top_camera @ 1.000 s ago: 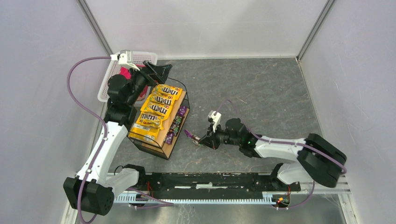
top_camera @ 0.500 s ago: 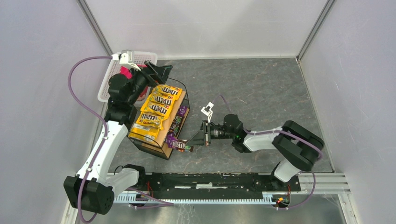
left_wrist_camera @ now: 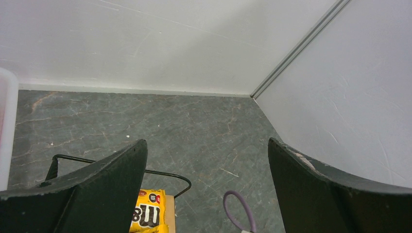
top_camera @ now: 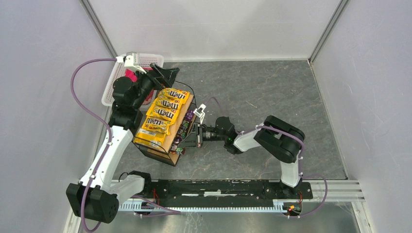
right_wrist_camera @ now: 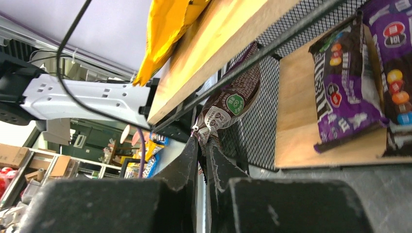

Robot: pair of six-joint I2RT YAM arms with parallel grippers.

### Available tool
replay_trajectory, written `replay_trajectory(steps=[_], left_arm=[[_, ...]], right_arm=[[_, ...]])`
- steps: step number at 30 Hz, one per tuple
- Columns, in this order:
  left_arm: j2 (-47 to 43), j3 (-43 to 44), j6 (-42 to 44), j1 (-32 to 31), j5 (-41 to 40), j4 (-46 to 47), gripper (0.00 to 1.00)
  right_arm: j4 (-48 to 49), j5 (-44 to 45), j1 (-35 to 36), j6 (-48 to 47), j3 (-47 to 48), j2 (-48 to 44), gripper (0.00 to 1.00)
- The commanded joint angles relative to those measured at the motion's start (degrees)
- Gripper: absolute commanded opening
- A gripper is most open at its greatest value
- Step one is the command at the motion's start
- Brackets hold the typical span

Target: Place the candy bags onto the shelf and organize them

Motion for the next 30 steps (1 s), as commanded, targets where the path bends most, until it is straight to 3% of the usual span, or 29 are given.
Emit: replay_trajectory(steps=[1,19,30], left_arm=[[-1.2,2.3,1.6,-0.3,-0.2,1.4,0.99],[-1.1,2.2,1.1,-0.2,0.1,1.7,0.99],[-0.8,2.2,1.0,-0.2,0.3,1.8,0.99]], right_arm=[[6.2,3.0,2.1,-3.5,4.9,4.8,0.01],[3.4,13.4,6.3,-13.9,7.4,11.2,0.11],[-5.3,20.8,7.4,-20.1,2.1,4.7,0.44]])
